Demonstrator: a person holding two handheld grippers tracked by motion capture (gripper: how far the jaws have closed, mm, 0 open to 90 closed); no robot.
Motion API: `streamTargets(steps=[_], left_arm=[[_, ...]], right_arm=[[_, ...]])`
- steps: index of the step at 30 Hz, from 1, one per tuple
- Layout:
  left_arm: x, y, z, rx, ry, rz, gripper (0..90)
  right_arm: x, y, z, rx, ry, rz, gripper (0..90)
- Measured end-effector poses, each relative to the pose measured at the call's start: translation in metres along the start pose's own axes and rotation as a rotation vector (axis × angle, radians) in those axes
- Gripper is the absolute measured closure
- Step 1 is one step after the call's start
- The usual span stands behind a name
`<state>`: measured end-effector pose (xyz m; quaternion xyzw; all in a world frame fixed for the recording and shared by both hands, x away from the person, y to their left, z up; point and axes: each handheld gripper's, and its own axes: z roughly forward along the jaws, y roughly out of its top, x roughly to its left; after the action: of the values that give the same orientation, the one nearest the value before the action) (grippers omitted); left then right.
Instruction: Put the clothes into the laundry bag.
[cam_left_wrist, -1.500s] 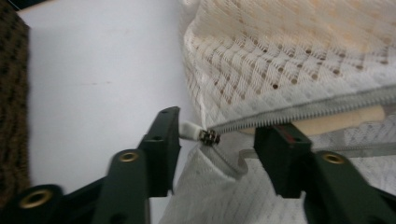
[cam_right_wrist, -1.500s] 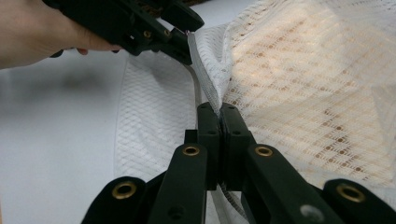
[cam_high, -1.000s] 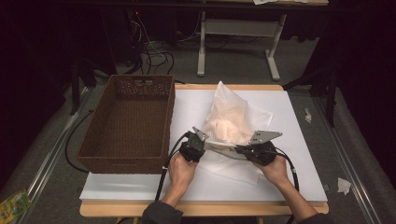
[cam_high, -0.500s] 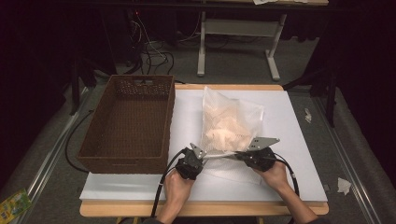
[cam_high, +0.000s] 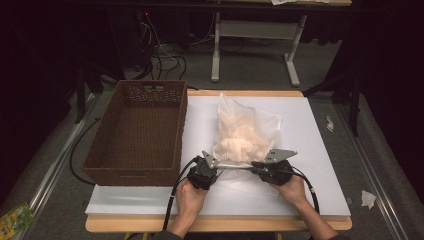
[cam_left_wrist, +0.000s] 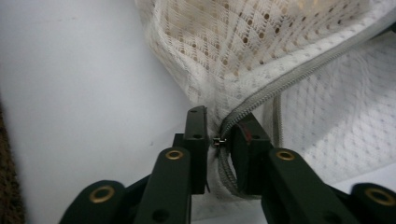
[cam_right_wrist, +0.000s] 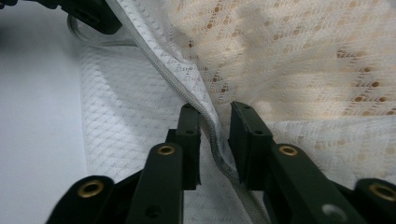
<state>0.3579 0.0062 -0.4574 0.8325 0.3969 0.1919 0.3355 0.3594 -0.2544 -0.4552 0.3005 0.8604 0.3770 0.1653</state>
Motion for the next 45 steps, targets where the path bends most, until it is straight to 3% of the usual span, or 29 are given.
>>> streamTargets(steps=[7,13,21,30,32,36,45], left_arm=[[0.006,-0.003,-0.009,-0.028,-0.024,-0.011,57.5],[0.01,-0.006,-0.021,-0.041,-0.054,-0.026,49.5],[0.015,-0.012,-0.039,-0.077,-0.061,-0.034,46.0],[0.015,-0.009,-0.047,-0.144,-0.061,-0.044,45.9],[0.014,-0.008,-0.047,-0.162,-0.063,-0.044,46.0],[0.013,-0.008,-0.048,-0.22,-0.044,-0.05,46.3],[0.011,-0.007,-0.039,-0.306,-0.012,-0.049,46.8]], right_arm=[[0.001,-0.003,-0.014,-0.047,0.005,0.028,54.0],[0.003,-0.01,-0.029,-0.073,0.015,0.047,47.3],[0.005,-0.016,-0.043,-0.11,0.004,0.061,42.2],[0.005,-0.025,-0.063,-0.155,-0.015,0.084,42.8],[0.001,-0.028,-0.067,-0.171,-0.007,0.097,48.8],[-0.008,-0.037,-0.076,-0.212,-0.012,0.152,55.4],[-0.04,-0.061,-0.088,-0.263,-0.121,0.306,61.4]])
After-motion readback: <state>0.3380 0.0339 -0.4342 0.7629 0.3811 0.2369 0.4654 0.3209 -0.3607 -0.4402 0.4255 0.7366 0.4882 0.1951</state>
